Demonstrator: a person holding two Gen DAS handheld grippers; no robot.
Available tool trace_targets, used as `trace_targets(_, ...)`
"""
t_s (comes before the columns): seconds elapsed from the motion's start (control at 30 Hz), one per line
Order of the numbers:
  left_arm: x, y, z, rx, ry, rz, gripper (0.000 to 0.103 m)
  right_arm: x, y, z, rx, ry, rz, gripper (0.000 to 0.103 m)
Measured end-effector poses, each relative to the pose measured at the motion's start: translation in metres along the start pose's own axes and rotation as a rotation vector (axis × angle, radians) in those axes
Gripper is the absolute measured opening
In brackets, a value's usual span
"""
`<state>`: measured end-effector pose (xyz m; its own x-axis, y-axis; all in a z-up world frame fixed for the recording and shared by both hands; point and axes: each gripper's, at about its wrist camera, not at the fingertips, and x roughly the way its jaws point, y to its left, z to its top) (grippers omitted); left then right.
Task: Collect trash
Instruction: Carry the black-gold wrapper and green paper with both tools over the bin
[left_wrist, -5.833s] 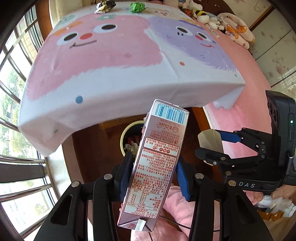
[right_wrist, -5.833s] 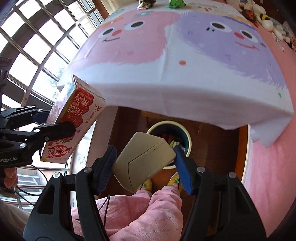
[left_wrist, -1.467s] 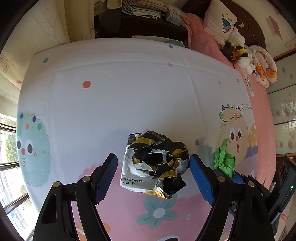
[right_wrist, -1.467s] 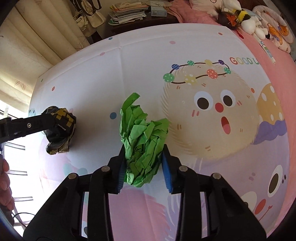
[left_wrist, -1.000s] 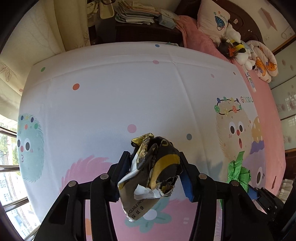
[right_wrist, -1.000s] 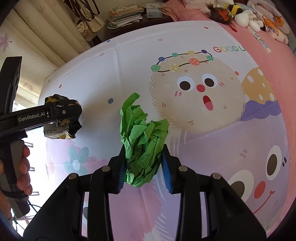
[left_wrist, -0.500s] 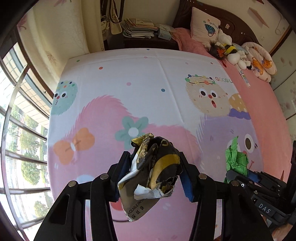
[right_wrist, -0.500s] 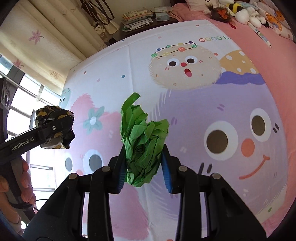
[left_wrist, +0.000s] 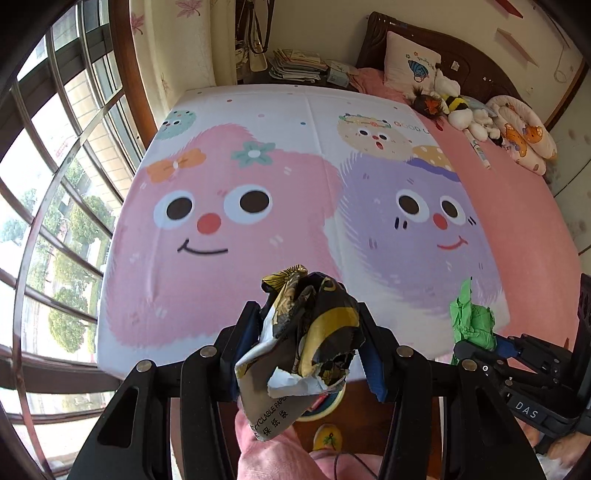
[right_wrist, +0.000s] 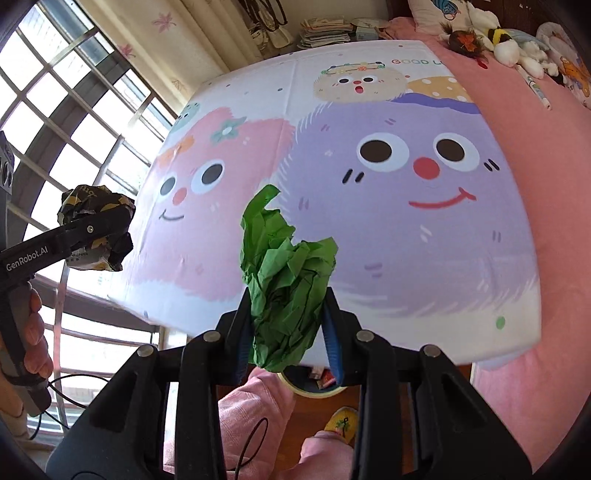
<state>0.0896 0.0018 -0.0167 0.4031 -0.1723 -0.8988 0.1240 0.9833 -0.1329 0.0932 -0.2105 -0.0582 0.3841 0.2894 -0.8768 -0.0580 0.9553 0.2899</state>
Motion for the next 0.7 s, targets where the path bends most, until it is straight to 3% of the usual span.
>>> trace_targets(0.17, -0.013, -0.011, -0.062, 0.012, 0.066, 0.02, 0.051, -0.017, -0.003, -0.068, -0.052, 0.054, -0.009, 0.03)
trace_targets(0.37, -0.012, -0.014, -0.118, 0.076, 0.135, 0.03, 0.051, -0.006, -0.008, -0.132, -0.04, 0.13, -0.014, 0.03)
trace_targets(0.7, 0.069, 0.005, -0.199, 0.121, 0.281, -0.019, 0.051, 0.083, -0.014, -0.218, 0.117, 0.314, -0.051, 0.03)
